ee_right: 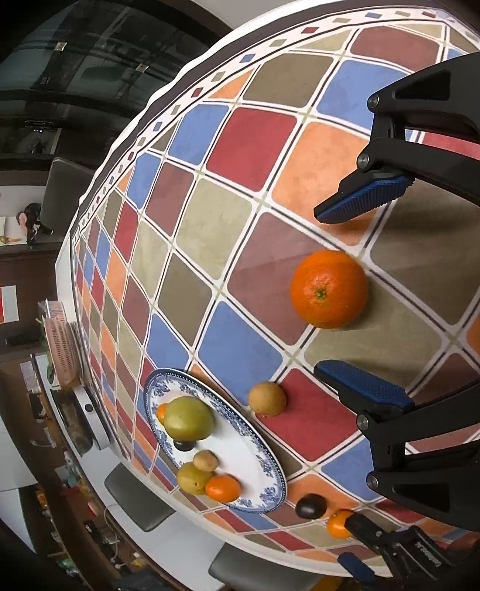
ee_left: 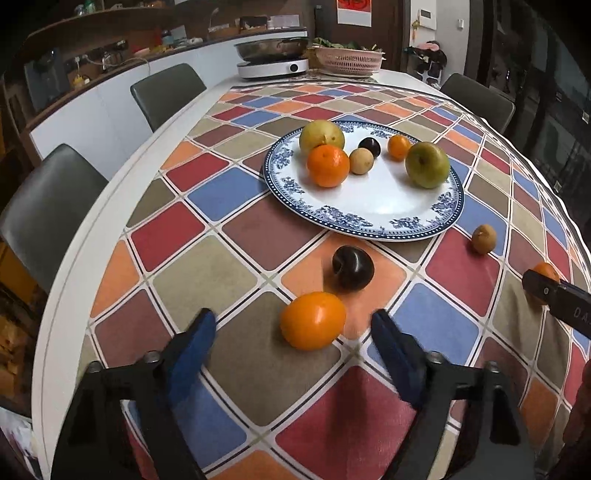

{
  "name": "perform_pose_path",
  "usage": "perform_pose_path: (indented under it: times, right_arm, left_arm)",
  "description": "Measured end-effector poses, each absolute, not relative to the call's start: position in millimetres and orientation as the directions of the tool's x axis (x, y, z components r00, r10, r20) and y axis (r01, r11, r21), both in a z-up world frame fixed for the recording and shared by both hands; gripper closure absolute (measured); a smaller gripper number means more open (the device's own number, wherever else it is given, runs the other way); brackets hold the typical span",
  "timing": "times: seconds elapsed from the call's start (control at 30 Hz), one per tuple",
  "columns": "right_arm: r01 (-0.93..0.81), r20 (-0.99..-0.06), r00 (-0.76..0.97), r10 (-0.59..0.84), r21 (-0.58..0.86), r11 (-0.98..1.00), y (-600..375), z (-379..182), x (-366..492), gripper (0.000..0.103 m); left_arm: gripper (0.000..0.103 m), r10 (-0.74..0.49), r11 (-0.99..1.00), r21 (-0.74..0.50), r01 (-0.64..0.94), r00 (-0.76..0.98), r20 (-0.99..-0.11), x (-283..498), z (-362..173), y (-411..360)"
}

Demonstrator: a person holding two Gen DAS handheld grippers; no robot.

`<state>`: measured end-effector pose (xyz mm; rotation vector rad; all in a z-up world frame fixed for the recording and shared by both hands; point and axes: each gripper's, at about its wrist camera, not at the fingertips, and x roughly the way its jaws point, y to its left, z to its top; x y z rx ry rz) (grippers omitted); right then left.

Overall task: Organize fruits
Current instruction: 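Grasp a tangerine with the left tool while the right tool grasps the large tangerine, then carry both tangerines over the plate with both tools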

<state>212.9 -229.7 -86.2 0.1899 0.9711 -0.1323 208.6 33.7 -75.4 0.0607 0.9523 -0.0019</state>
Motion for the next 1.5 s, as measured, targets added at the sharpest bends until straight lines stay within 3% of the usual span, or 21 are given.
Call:
perform_pose_path:
  times: [0.07, 0.23, 0.33, 1.5]
  right_arm:
    - [0.194, -0.834, 0.55, -0.029, 0.094, 0.976, -228.6, -88.2, 214.9, 0.04]
    - [0.176, -0.836, 0.547, -0.03, 0.08, 0.981, -224.8, -90.9, 215.2, 0.052]
    - [0.181, -0.834, 0.55, -0.047, 0.063, 0.982, -226.2, -90.9, 214.9, 0.061]
    - [-0.056, -0.699, 0.696, 0.165, 0.176, 0.983, -207.3, -21.6, 178.6, 0.061]
  left_arm:
    - [0.041, 0.01, 0.999, 0.031, 0.028, 0.568, -0.823, 210.4, -77.6, 35.4]
    - [0.066, -0.054, 0.998, -0.031, 0.052, 0.553, -0.831, 210.8, -82.1, 35.7]
    - [0.066, -0.046, 0.998, -0.017, 0.057, 0.559, -0.828, 209.6, -82.4, 32.2]
    - [0.067, -0.141, 0.985, -0.023, 0.172, 0.715, -0.684, 160.0, -1.4, 24.5]
